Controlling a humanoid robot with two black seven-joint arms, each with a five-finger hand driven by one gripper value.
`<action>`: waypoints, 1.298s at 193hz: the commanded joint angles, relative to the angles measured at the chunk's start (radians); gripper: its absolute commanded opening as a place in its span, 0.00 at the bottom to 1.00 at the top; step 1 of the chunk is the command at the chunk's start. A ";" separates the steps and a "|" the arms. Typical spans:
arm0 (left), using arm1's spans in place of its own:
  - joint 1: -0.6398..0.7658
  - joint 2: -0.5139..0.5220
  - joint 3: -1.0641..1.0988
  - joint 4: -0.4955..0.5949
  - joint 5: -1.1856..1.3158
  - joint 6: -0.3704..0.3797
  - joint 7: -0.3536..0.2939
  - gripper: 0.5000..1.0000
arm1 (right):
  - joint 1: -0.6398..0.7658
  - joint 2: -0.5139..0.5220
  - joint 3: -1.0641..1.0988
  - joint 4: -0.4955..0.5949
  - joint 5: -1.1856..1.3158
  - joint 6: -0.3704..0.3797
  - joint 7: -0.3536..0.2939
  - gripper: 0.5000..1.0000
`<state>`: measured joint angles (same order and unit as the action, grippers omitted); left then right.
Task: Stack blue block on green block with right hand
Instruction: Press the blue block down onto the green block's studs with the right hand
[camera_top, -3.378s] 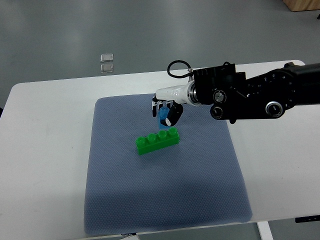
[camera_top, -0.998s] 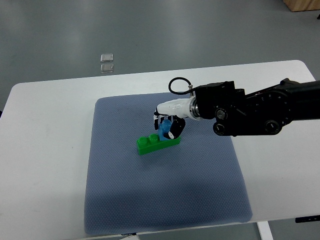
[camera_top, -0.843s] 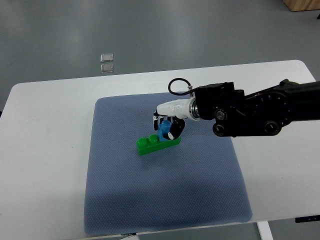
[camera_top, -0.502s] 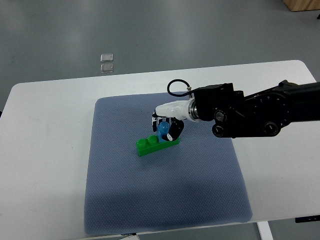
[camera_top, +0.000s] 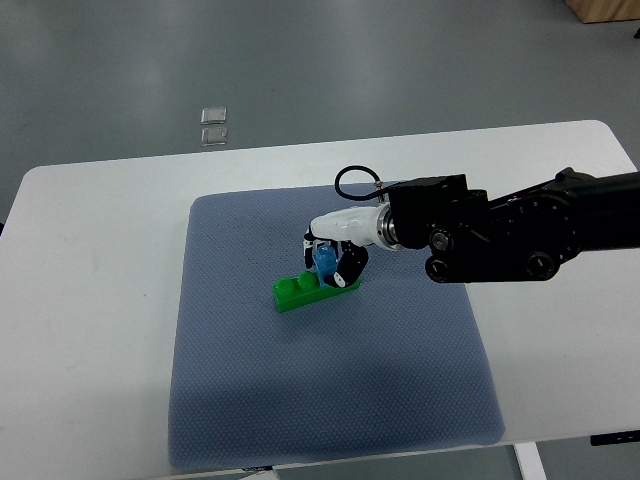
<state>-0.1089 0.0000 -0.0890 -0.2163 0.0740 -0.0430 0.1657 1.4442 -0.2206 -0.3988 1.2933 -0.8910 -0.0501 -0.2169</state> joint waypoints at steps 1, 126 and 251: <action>0.000 0.000 0.000 0.000 0.000 0.000 0.000 1.00 | -0.005 0.003 0.000 -0.005 -0.002 -0.005 0.002 0.24; 0.000 0.000 0.000 -0.002 0.001 0.000 0.000 1.00 | -0.042 0.000 -0.002 -0.014 -0.055 -0.067 0.025 0.23; 0.002 0.000 0.000 -0.003 0.001 0.000 0.000 1.00 | -0.065 -0.009 0.003 -0.014 -0.063 -0.077 0.024 0.24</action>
<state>-0.1086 0.0000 -0.0890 -0.2194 0.0752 -0.0430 0.1657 1.3795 -0.2317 -0.3976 1.2791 -0.9556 -0.1275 -0.1928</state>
